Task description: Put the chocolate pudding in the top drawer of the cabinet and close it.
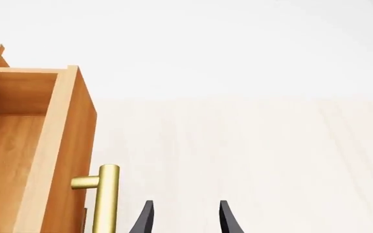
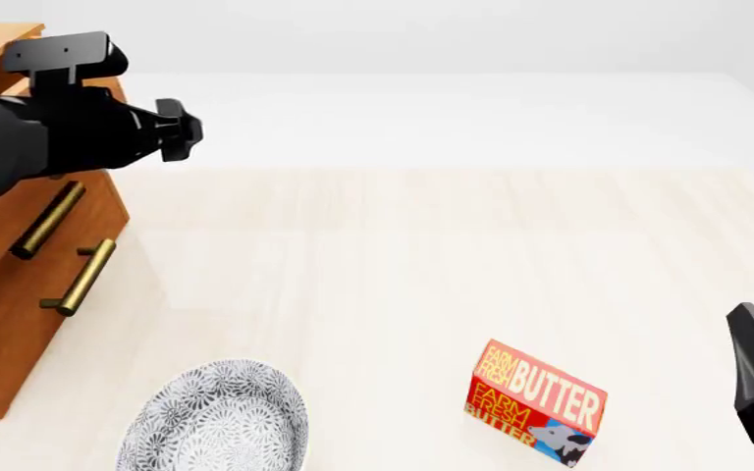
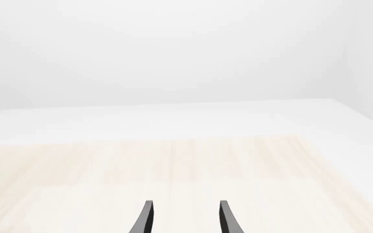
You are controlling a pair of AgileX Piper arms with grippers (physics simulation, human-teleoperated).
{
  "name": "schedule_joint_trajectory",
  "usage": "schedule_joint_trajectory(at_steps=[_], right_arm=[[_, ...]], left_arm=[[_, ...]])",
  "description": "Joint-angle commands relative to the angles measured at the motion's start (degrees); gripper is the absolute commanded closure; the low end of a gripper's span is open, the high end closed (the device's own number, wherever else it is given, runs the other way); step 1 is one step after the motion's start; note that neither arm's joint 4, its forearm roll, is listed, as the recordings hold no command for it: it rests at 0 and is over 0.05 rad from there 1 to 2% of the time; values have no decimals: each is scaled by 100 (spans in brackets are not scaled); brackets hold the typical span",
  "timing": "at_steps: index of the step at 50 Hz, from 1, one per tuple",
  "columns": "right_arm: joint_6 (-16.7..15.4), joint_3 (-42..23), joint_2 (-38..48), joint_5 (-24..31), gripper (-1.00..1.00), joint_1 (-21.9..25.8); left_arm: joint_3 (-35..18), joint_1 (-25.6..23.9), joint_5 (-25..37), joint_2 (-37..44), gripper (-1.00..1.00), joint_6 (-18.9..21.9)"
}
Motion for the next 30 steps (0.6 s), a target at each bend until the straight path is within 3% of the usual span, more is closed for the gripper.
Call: schedule_joint_trajectory(at_steps=[1, 30], right_arm=[[0, 0, 0, 0, -100, 0], [0, 0, 0, 0, -100, 0]], left_arm=[[256, 83, 16, 198, -100, -79], [278, 394, -59, 180, -100, -2]])
